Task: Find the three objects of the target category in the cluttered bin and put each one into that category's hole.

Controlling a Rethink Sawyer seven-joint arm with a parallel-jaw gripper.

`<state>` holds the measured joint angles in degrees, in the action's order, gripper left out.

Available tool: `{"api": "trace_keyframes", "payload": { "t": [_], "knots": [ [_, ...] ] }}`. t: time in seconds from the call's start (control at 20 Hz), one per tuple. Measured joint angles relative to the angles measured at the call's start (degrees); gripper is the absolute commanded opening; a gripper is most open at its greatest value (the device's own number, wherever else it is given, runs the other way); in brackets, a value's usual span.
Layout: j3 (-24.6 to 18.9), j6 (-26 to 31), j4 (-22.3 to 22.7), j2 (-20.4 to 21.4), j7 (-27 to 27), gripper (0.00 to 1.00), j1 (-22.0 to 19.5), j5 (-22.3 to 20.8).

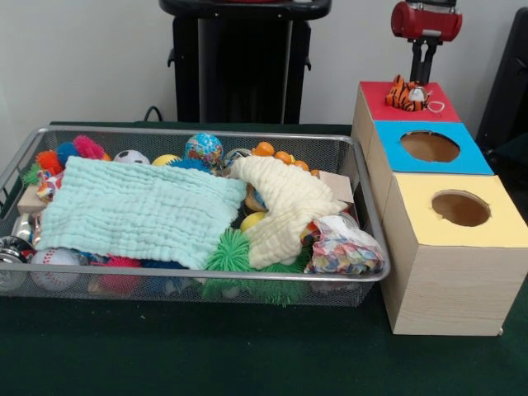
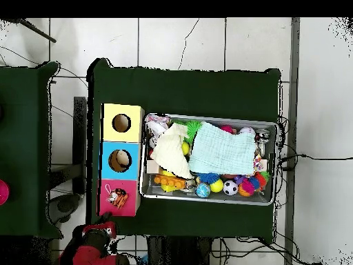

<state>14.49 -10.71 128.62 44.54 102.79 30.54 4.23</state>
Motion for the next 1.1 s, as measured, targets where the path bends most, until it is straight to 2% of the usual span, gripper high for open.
{"api": "trace_keyframes", "payload": {
  "t": [0.55, 1.1],
  "knots": [
    [-0.34, 0.01, 0.01, 0.40, 0.00, 0.00, -1.43, 0.01],
    [-0.41, 0.91, 0.02, 3.31, 0.00, 0.00, -3.68, 0.00]
  ]
}}
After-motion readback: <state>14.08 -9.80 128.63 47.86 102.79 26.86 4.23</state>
